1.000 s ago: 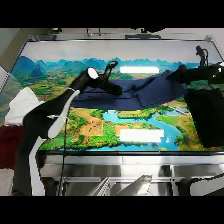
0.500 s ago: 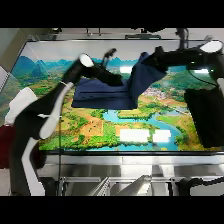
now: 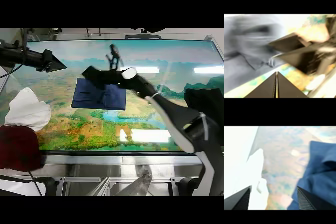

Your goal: Fold the shirts.

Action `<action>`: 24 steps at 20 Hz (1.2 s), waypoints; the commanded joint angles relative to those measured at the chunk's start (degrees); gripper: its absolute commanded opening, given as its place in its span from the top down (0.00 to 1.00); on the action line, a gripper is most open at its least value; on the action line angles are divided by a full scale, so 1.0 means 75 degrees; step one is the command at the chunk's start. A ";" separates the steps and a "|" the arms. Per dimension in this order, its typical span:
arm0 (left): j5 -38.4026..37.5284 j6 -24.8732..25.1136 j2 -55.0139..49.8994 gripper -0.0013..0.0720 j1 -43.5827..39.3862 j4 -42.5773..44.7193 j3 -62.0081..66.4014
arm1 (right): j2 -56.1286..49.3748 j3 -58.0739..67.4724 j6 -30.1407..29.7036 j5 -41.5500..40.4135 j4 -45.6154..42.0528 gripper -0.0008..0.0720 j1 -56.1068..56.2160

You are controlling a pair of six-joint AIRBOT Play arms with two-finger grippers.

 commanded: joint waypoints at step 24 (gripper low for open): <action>-0.0953 0.0309 0.0309 0.98 0.0087 -0.1078 -0.1215 | -0.0207 -0.0609 0.2559 0.5479 -0.3316 0.09 -0.3547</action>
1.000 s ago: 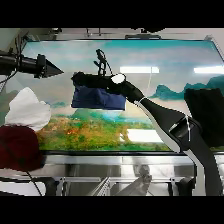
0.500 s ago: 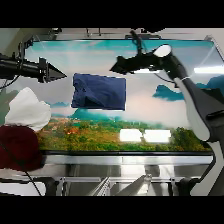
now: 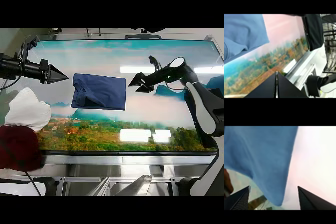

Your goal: Fold the shirts.

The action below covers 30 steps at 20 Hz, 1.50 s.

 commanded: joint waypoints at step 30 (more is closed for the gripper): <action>0.0143 0.0006 0.3177 0.98 -0.0740 -0.0338 -0.3835 | 0.6776 0.0271 0.1915 0.1381 -0.3383 0.97 -0.3069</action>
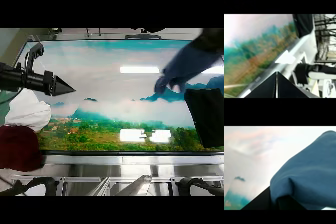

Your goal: Fold the shirts.

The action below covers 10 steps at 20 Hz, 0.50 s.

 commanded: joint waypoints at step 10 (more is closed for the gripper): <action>0.1396 -0.0009 0.3462 0.98 0.0731 -0.0102 -0.3733 | 0.0417 -0.0044 -0.0889 -0.1061 0.0571 0.96 -0.3582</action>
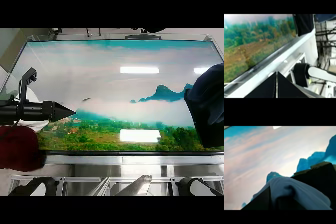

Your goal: Fold the shirts.

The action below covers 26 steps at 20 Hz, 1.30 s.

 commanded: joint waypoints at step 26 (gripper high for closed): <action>0.0000 0.0163 -0.2699 0.98 -0.3048 -0.0035 0.1725 | 0.1230 -0.6018 0.2702 -0.0437 -0.2495 0.96 -0.1201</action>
